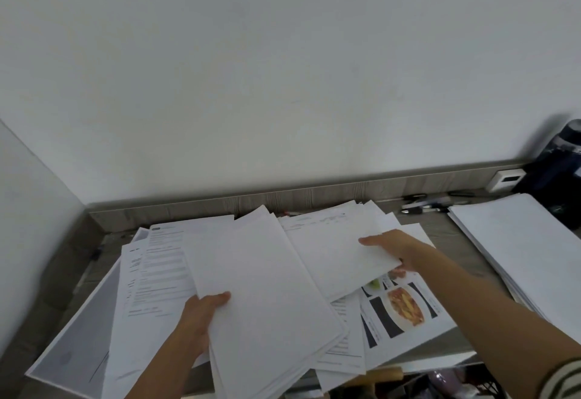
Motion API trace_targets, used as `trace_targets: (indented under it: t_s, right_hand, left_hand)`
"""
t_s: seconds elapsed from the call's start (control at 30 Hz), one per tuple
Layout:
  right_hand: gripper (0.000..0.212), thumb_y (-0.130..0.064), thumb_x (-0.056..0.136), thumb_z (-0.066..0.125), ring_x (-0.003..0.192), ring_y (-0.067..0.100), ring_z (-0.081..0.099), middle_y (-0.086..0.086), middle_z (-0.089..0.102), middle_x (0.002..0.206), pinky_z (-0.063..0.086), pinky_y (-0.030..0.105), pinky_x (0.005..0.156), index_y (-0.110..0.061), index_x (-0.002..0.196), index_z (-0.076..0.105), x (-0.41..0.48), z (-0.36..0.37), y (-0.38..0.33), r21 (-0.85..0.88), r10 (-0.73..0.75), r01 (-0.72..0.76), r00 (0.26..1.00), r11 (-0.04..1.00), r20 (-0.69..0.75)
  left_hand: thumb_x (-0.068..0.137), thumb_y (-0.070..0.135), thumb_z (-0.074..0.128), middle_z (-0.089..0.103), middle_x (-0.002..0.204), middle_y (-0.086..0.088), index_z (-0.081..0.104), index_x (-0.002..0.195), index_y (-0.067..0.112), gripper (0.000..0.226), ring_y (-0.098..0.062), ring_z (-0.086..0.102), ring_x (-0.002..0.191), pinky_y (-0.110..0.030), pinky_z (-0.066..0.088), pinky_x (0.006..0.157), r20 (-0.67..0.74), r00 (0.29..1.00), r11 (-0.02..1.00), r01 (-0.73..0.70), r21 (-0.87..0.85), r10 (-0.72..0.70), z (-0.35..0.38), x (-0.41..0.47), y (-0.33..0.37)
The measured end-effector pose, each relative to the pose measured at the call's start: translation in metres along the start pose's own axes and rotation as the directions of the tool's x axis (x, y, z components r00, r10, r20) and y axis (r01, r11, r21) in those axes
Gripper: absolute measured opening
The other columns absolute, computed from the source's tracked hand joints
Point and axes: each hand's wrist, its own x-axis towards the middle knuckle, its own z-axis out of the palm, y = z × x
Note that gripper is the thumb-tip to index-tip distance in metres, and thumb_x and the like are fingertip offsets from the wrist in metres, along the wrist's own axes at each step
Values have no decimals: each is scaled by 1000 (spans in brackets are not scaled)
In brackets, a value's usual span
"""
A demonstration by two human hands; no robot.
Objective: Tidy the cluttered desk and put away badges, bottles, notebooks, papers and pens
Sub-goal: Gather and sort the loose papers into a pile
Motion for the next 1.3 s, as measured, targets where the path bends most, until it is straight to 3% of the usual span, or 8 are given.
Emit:
trace_targets:
  t_s: [0.17, 0.4, 0.6, 0.77, 0.9, 1.07, 1.17, 1.3]
  right_hand:
    - [26, -19, 91, 67, 85, 27, 68, 12, 70, 99, 56, 39, 77, 0, 108, 64, -31, 19, -44, -153, -336, 333, 942, 930, 6]
    - [11, -18, 93, 66, 75, 21, 67, 6, 71, 87, 55, 35, 74, -8, 89, 69, -114, 3, -128, 142, -660, 682, 731, 717, -176]
    - [12, -15, 95, 59, 87, 23, 66, 4, 71, 91, 55, 42, 83, -18, 90, 70, -108, 44, -102, 390, -515, 605, 796, 694, -318]
    - [41, -24, 106, 32, 91, 22, 70, 3, 73, 97, 60, 42, 77, -21, 95, 71, -118, 36, -113, 520, -469, 577, 816, 630, -338]
    - [8, -18, 97, 59, 92, 25, 67, 6, 69, 97, 57, 41, 85, -15, 89, 61, -117, 34, -126, 505, -444, 550, 835, 665, -325]
    - [5, -9, 93, 64, 86, 22, 67, 9, 69, 102, 55, 35, 79, -12, 97, 63, -89, 100, -72, 568, -337, 380, 923, 730, -185]
    - [13, -20, 94, 62, 94, 25, 64, 5, 69, 105, 50, 41, 93, -17, 107, 63, -80, 146, -18, 498, -203, 218, 976, 839, -85]
    - [24, -24, 99, 53, 101, 26, 62, 4, 67, 108, 51, 45, 96, -15, 121, 57, -82, 180, 30, 323, -97, 32, 978, 946, 187]
  left_hand:
    - [82, -1, 69, 67, 108, -25, 60, 116, -7, 35, -39, 64, 93, -44, 53, 75, -22, 1000, 999, 5, -32, -6, 1, -1, 1]
    - [84, -2, 65, 66, 109, -25, 59, 118, -8, 36, -39, 64, 89, -43, 56, 67, -46, 997, 981, 50, -189, -60, -5, -2, 1]
    - [86, -3, 61, 65, 104, -22, 58, 118, -7, 33, -38, 61, 87, -44, 53, 75, -73, 995, 965, 42, -259, -63, -5, -7, 1]
    - [85, -3, 61, 64, 97, -20, 57, 117, -6, 33, -37, 60, 81, -41, 51, 69, -122, 990, 958, 27, -286, -65, -2, -10, 1]
    - [85, 1, 63, 64, 102, -21, 55, 124, -6, 40, -36, 61, 84, -40, 52, 68, -134, 989, 954, 26, -298, -68, -2, -9, 0]
    - [95, 37, 56, 64, 102, -13, 57, 118, 16, 32, -29, 59, 90, -39, 49, 70, -80, 997, 911, -21, -413, -13, 3, -15, 5]
    - [84, 67, 52, 65, 114, -13, 56, 126, 26, 58, -33, 60, 104, -49, 51, 87, -112, 994, 890, -63, -451, 13, 0, -8, 2]
    - [90, 53, 56, 68, 101, -6, 60, 107, 27, 31, -29, 62, 96, -48, 47, 94, -57, 996, 904, -89, -419, 71, 1, -10, 1]
